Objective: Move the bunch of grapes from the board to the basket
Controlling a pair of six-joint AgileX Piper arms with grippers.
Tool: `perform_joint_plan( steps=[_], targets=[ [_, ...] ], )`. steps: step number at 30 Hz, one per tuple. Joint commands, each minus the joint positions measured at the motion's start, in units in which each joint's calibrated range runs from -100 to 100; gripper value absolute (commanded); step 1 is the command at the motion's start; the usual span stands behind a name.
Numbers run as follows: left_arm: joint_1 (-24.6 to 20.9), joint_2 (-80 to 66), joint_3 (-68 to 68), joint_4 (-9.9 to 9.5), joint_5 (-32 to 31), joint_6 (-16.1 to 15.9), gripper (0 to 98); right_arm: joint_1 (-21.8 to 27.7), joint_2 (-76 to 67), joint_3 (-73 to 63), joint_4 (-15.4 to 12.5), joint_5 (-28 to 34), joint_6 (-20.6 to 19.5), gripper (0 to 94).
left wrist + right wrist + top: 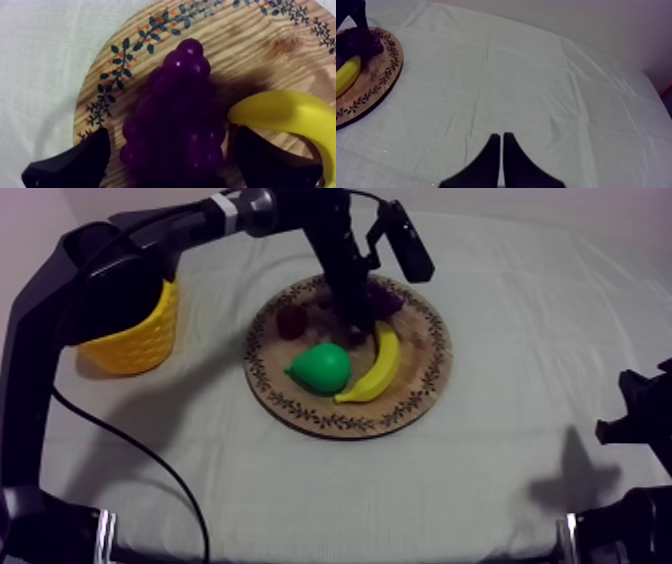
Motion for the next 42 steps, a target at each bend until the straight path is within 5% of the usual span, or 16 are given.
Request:
perform_joint_plan(
  steps=[1,11,24,42],
  targets=[
    [-0.1,0.2,-0.1,0.03,0.1,0.2,91.5,0.0,0.0,0.0,0.0,0.0,0.0,0.2],
    [-0.5,1.7,-2.0,0.43,1.5,0.7,85.8,0.0,0.0,0.0,0.0,0.0,0.0,0.2],
    [-1.2,1.8,-2.0,1.51,1.5,1.6,40.3,0.0,0.0,0.0,0.0,0.0,0.0,0.2],
    [-1.8,-20.2,28.3,0.07,-17.3,5.0,33.4,0.0,0.0,0.0,0.0,0.0,0.0,0.2]
  ],
)
